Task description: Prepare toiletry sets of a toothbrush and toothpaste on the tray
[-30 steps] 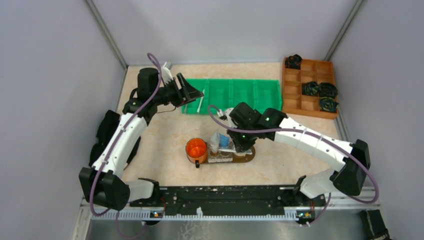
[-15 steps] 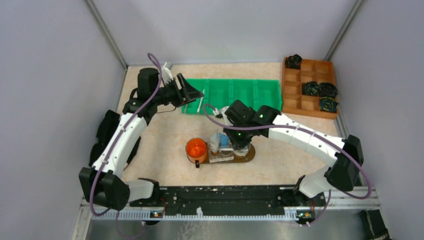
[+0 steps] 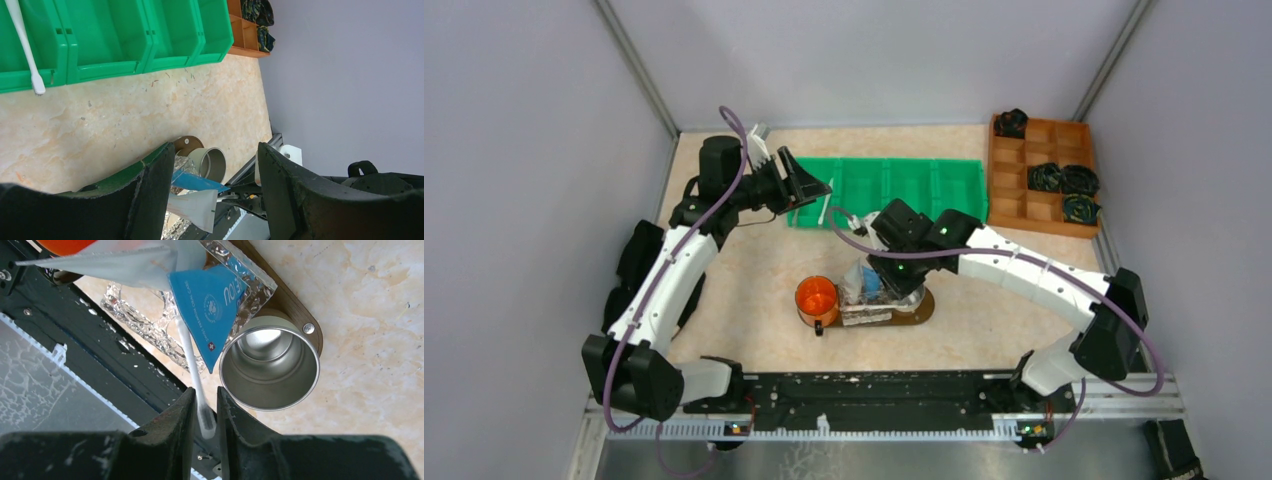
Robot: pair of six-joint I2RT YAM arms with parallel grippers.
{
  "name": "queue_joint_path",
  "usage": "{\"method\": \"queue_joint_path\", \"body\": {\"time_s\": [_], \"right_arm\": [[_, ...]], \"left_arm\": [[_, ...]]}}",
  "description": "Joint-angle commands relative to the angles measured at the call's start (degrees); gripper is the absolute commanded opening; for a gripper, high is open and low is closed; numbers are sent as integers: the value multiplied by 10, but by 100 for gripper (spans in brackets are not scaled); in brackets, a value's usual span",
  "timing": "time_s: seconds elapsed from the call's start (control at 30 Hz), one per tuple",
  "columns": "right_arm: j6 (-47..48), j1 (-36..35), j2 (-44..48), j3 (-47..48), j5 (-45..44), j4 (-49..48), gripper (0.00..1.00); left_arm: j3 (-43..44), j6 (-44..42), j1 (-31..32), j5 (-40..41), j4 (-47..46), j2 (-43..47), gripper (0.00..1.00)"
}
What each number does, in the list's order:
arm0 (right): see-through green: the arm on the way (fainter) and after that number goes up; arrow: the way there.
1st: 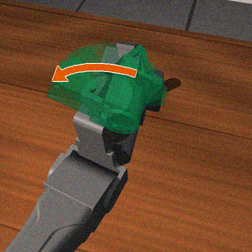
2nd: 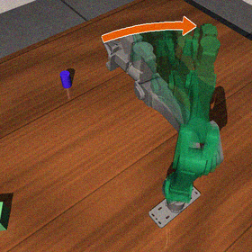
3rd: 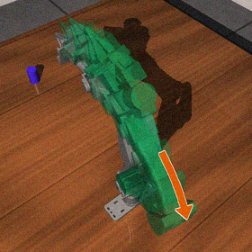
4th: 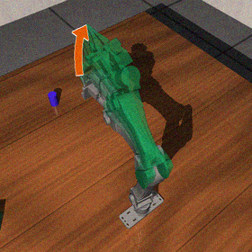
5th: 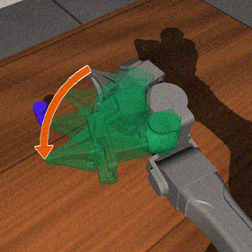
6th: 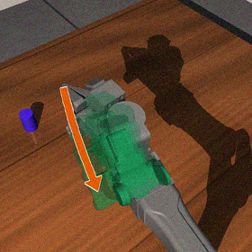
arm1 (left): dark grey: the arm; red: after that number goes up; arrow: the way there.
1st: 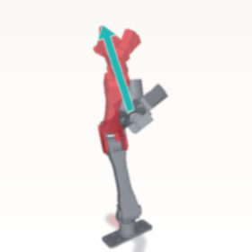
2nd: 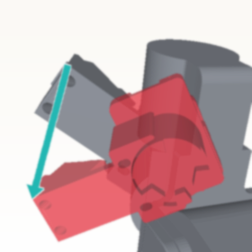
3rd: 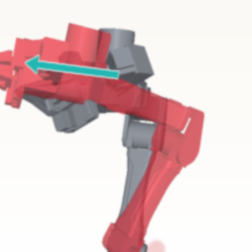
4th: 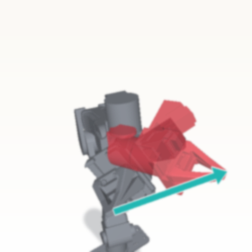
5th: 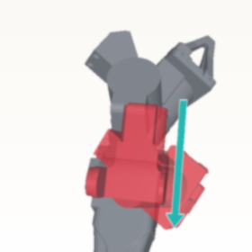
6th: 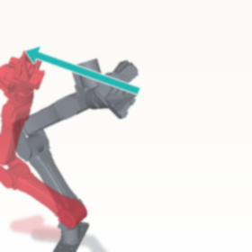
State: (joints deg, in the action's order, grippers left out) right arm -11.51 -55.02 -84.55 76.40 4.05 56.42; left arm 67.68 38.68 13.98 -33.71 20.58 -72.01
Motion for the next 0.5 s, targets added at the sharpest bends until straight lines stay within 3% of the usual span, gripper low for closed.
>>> {"method": "queue_joint_path", "body": {"time_s": [0.0,0.47], "right_arm": [[6,-7,-2,35,-8,-5,24],[3,-6,18,53,-25,16,29]], "left_arm": [[8,-13,-6,-10,-6,-4,68],[9,-11,-6,-9,-7,-6,68]]}}
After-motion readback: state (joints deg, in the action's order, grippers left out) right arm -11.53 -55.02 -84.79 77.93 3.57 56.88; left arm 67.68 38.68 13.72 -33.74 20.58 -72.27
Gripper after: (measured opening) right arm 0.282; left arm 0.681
